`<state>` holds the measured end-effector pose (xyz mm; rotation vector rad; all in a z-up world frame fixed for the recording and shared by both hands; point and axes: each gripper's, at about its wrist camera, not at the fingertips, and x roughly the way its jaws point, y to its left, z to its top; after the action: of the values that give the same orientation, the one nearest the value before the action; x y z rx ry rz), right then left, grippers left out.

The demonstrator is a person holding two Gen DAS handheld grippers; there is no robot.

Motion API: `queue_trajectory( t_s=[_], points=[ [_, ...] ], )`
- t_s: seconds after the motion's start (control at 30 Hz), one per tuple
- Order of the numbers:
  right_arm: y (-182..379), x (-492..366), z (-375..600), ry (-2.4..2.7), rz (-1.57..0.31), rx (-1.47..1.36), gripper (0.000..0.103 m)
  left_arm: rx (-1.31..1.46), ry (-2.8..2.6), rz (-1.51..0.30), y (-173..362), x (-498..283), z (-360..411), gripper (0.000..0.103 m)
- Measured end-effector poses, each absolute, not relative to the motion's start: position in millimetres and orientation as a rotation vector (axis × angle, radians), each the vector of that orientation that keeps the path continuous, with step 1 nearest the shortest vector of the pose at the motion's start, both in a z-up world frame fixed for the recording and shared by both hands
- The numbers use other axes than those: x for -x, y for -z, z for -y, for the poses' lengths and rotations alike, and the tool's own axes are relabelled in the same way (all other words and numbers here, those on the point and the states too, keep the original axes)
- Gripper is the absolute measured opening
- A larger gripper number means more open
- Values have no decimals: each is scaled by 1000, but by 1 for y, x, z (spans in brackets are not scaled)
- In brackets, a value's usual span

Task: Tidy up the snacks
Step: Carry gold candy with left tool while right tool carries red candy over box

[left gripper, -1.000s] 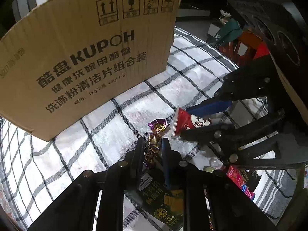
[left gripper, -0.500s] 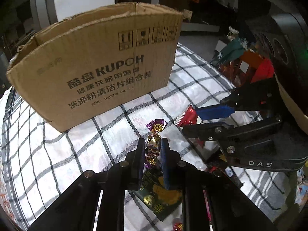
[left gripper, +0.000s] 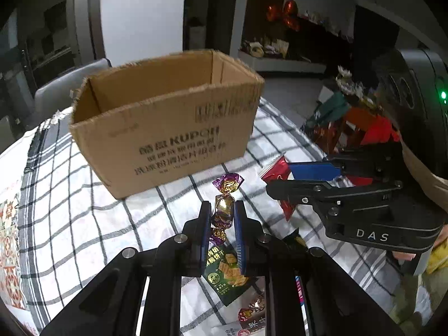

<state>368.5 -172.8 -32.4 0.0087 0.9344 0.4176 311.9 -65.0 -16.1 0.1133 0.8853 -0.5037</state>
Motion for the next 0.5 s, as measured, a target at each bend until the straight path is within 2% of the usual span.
queue_trajectory(
  t_s=[0.5],
  points=[
    [-23,-362,172,-367,-777,-86,25,-50,438,-719,-45,-308,47,17]
  ],
)
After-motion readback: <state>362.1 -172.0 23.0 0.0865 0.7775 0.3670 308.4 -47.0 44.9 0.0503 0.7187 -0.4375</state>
